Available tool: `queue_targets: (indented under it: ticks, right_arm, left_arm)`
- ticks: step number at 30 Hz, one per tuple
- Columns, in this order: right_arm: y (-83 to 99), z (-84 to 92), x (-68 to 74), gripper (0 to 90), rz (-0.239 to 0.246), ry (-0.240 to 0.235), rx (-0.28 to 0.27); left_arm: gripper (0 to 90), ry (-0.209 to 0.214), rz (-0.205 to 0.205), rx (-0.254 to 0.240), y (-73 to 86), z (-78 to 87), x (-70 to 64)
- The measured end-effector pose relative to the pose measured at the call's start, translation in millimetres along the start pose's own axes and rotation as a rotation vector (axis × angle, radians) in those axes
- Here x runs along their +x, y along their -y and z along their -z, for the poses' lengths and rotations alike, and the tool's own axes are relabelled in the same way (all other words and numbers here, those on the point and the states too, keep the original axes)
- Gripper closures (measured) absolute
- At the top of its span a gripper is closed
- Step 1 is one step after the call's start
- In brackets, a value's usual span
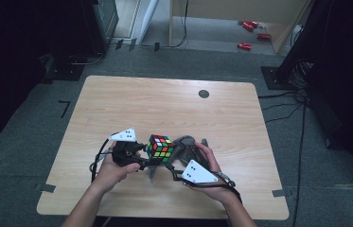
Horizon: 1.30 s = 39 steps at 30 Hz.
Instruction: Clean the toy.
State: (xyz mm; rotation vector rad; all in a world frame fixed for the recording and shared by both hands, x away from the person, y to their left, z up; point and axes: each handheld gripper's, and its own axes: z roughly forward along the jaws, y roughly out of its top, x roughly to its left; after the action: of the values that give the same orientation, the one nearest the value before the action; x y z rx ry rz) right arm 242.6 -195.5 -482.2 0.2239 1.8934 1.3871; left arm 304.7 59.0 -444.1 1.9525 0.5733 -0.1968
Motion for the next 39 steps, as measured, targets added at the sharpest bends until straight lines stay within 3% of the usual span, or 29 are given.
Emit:
queue_targets:
  ticks: [13,17,21,25,31,36,39]
  right_arm:
    - [1.4,-3.1,5.4,29.6,0.059,-0.008,-0.013]
    - [1.5,-3.6,6.5,31.2,0.078,-0.006,-0.011]
    - [1.7,-2.8,6.5,33.1,0.093,-0.014,-0.005]
    - [2.4,-2.3,4.9,34.6,0.055,-0.032,0.002]
    - [2.8,-0.5,-0.8,34.7,-0.018,-0.047,0.011]
    - [4.2,2.2,-7.9,34.7,-0.083,-0.046,0.004]
    - [4.7,4.3,-12.1,34.8,-0.119,-0.045,0.000]
  left_arm:
    - [35.3,0.086,0.116,0.066,0.8,-10.4,6.8]
    - [35.3,0.117,0.161,0.062,2.9,-12.4,9.8]
    - [35.1,0.127,0.175,0.069,3.7,-13.8,11.4]
    - [34.1,0.111,0.151,0.052,3.7,-13.8,9.6]
    - [28.6,0.082,0.069,0.025,2.9,-11.5,4.2]
    - [25.2,0.044,-0.022,-0.016,1.9,-8.2,-1.5]
    - [24.8,0.038,-0.038,-0.044,1.2,-5.6,-2.5]
